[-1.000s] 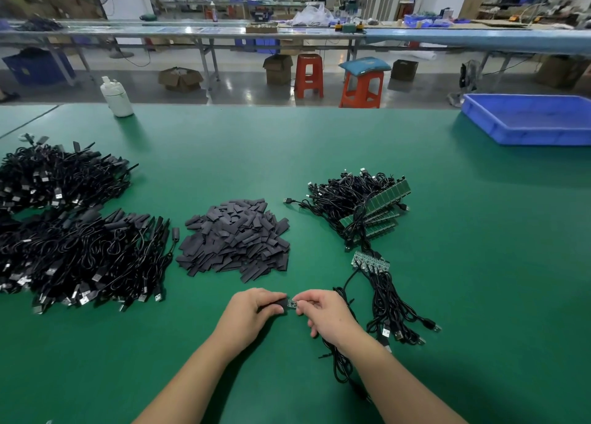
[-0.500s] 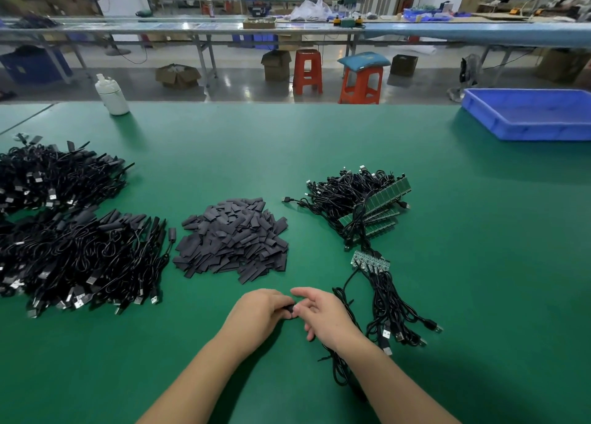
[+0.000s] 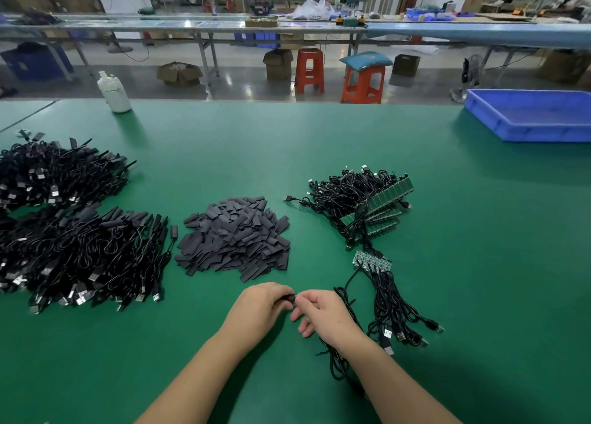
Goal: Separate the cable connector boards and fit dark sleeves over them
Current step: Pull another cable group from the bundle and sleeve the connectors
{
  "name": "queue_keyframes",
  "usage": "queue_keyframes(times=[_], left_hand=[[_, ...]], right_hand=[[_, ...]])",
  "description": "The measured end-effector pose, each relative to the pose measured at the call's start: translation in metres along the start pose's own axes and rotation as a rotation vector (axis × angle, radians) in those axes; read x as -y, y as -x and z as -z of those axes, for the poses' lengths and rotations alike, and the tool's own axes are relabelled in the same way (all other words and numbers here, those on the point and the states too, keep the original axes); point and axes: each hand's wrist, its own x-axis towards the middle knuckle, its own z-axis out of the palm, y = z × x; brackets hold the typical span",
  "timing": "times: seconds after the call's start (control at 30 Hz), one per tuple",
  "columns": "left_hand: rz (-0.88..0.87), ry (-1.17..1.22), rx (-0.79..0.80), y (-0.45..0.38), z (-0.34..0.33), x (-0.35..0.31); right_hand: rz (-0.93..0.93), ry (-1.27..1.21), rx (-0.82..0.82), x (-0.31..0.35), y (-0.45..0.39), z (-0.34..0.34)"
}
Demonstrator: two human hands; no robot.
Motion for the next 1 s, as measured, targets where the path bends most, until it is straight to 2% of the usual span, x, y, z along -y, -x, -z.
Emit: queue_keyframes(times=[0.27,0.5,0.63,0.73,0.8,0.87,0.93,1.0], left_hand=[[-0.01,-0.038,0.016,0.0,-0.003,-0.003],[-0.118,-0.392,0.135,-0.002,-0.004,-0.014],[-0.126,-0.468,0.184,-0.004,-0.003,-0.018],[-0.135,-0.45,0.123,-0.001,-0.006,-0.014],[-0.072,-0.4,0.02,0.004,-0.011,-0.012],[0.086,-0.191,-0.105,0.011,-0.016,-0.014],[0.244,0.115,-0.229,0.016,-0.02,-0.02],[0.288,0.268,-0.221,0.019,-0.022,-0.027]], right_hand=[[-0.02,0.015,0.055,0.001,-0.001,0.001],[-0.019,-0.022,0.086,0.005,0.003,0.001],[-0.026,-0.009,0.087,0.006,0.003,0.001],[-0.02,0.019,0.044,0.006,0.003,-0.001],[-0.01,-0.003,-0.023,0.007,0.004,-0.003],[0.003,-0.111,-0.101,0.008,0.005,-0.004],[-0.016,-0.347,-0.191,0.012,0.005,-0.003],[-0.049,-0.709,-0.252,0.019,0.003,-0.005]])
